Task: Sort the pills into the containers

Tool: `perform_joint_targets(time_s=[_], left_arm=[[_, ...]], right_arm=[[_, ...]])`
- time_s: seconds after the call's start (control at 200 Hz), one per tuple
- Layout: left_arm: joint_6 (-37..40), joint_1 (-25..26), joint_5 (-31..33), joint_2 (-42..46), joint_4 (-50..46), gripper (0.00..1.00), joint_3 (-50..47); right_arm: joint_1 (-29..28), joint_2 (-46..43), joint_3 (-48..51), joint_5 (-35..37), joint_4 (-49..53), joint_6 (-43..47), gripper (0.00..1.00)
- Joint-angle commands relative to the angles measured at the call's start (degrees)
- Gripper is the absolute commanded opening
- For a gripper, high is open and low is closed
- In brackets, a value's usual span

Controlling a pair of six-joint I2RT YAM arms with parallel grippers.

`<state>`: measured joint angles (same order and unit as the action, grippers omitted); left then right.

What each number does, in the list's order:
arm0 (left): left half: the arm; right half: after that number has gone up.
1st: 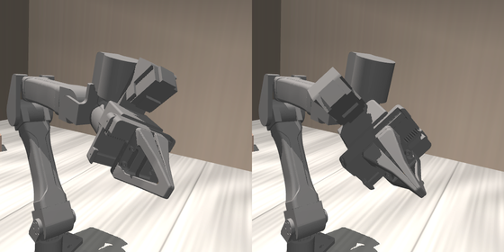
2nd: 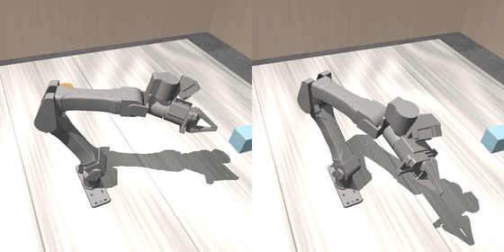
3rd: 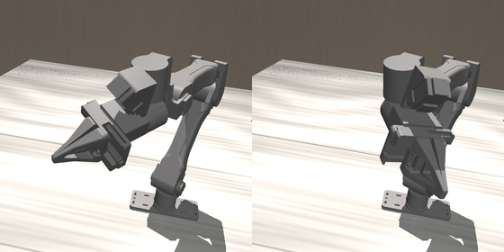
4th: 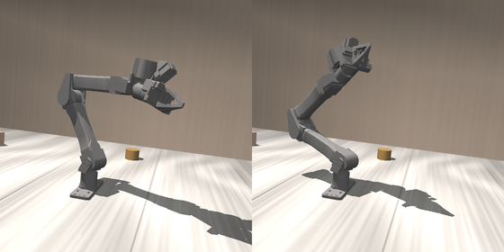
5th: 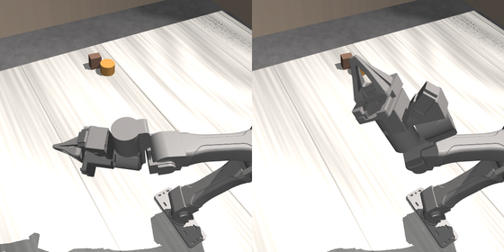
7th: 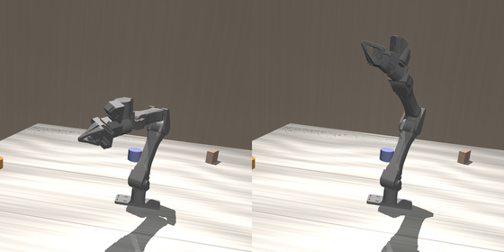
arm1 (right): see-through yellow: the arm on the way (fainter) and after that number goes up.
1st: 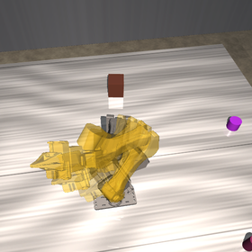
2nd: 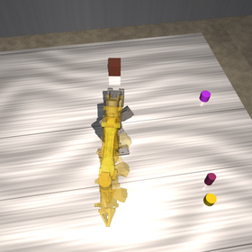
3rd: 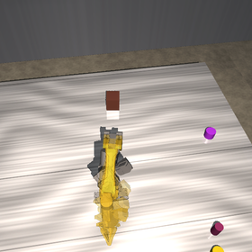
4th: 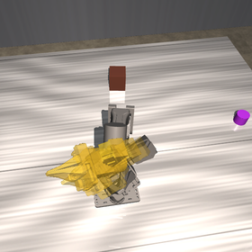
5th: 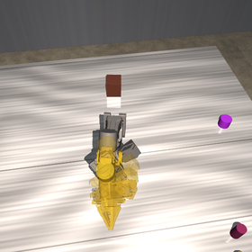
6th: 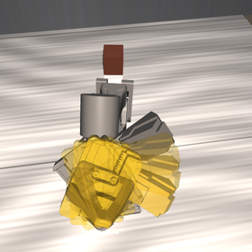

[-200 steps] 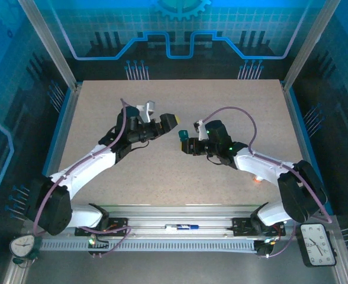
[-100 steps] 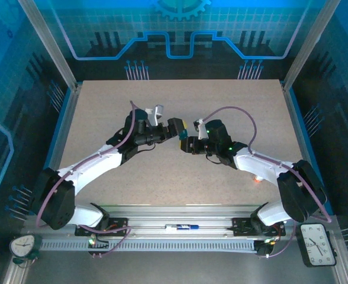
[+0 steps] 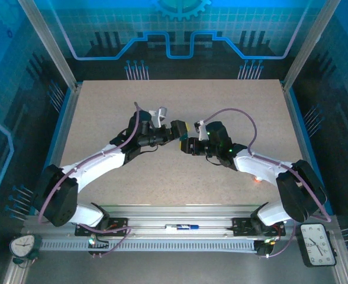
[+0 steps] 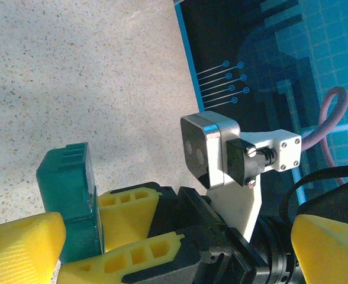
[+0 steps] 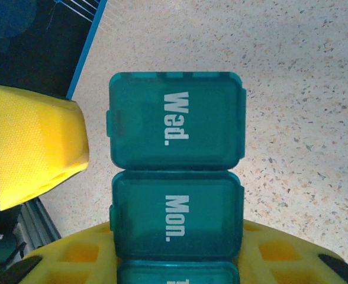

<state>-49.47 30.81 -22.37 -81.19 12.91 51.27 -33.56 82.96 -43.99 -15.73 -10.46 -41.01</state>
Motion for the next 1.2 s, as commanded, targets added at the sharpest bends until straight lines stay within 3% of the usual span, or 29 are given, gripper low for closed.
perform_joint_targets(time_s=[0.0,1.041,1.196], left_arm=[[0.39,0.74,-0.11,-0.72,1.15,0.99,0.76],[0.21,2.77,0.31,-2.67,1.62,0.99,4.41],[1.31,2.86,3.85,-0.99,-1.03,0.99,4.23]], right_arm=[[-0.78,0.65,0.57,-1.17,-2.39,-0.97,0.29],[-2.83,3.09,1.64,-1.30,-6.48,-2.45,0.26],[-2.50,2.28,2.21,-0.16,-5.56,-2.28,0.26]])
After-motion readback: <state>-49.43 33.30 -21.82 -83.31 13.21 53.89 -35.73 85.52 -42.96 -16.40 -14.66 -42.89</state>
